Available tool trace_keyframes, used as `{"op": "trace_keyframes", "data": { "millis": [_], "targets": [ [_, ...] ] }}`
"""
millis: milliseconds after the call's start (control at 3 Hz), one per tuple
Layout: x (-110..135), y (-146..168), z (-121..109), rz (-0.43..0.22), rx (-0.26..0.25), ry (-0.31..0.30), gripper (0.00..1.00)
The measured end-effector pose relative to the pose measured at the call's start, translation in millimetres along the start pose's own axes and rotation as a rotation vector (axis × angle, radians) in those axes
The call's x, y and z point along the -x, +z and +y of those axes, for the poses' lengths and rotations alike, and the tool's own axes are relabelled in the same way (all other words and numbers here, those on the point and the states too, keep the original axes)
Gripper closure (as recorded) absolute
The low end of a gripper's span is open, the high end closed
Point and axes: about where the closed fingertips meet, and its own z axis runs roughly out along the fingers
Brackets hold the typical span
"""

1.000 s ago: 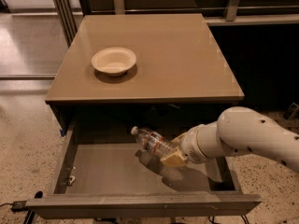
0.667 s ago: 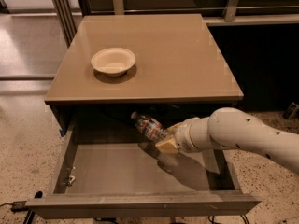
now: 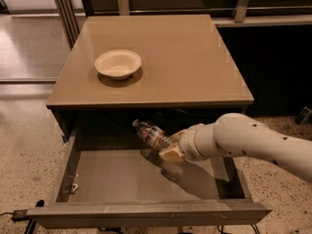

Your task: Place water bottle into top drawer

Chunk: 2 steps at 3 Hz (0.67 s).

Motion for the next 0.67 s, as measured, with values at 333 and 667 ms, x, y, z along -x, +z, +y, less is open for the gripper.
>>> {"op": "trace_keyframes", "data": {
  "millis": [333,667],
  "targets": [
    [-13.5,16.2,17.8,0.039,0.066,-0.013,1.00],
    [-25.2,24.0,29.4,0.073,0.121,-0.024,1.00]
  ]
}}
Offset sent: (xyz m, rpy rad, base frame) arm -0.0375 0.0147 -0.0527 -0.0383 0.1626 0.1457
